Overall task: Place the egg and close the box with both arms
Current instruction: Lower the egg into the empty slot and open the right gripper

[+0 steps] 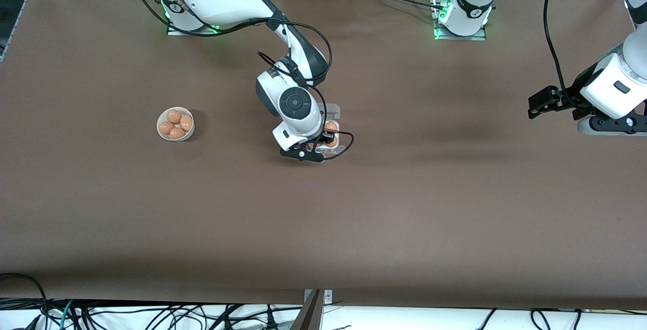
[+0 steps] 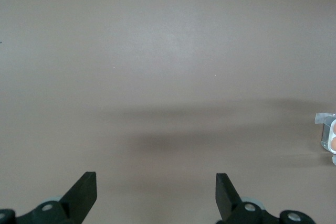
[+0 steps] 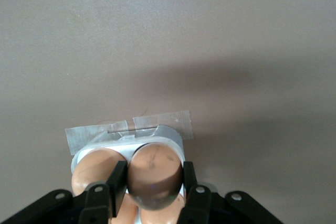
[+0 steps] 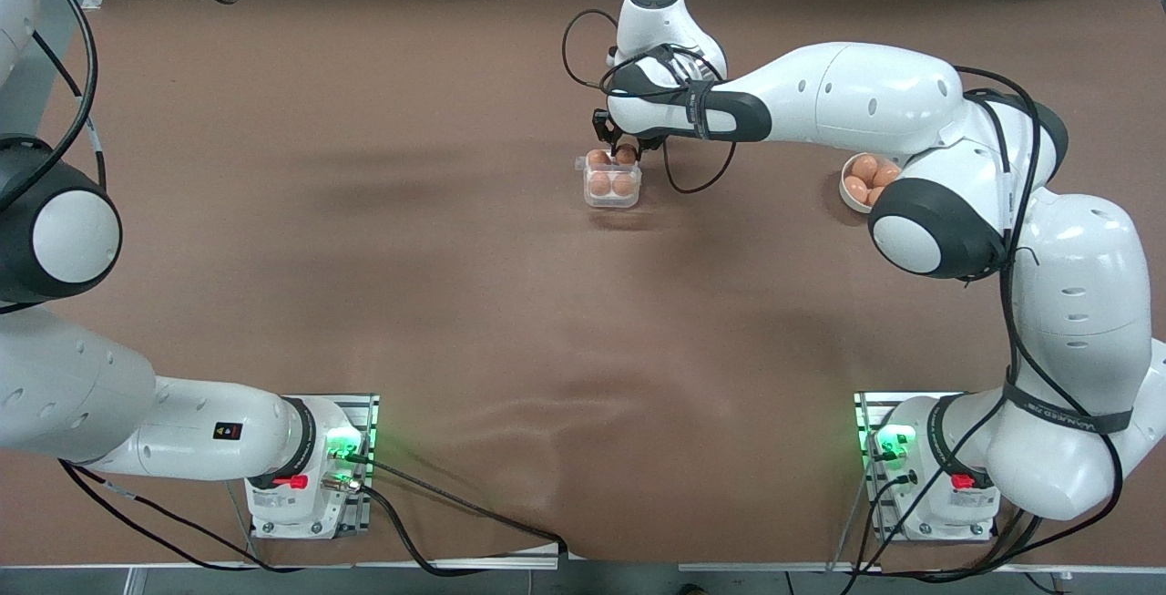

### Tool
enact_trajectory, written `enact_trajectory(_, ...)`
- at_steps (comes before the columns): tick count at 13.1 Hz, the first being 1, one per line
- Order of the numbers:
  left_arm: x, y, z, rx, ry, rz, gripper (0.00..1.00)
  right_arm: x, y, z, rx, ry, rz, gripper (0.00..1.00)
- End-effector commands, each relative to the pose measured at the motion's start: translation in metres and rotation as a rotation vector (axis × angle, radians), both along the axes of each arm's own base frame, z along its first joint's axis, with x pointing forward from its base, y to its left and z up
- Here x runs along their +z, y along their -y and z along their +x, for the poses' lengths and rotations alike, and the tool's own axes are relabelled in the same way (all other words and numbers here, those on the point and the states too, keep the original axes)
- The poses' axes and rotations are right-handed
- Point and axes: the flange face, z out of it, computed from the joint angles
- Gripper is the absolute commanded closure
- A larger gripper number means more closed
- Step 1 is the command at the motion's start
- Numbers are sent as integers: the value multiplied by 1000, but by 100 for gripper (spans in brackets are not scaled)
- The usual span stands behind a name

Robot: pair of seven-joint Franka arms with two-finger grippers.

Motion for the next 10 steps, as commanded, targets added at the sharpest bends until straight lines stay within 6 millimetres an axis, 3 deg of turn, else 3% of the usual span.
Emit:
enact_trajectory(1,5,3,4,-1,10,15,0,6,-1,-1,-23,21,-4,0)
enact_trajectory(4,5,3,4,-1,10,15,0,19,-1,2,-33,26,5,0)
enact_trajectory(6,5,3,4,-3,10,17,0,39,6,5,-24,24,-1,0)
enact_trajectory(8,1,3,6,-3,3,17,0,70,28,15,-14,10,-26,0)
enact_trajectory(10,-7,18,7,-27,-10,13,0,109,66,26,22,-21,-67,0)
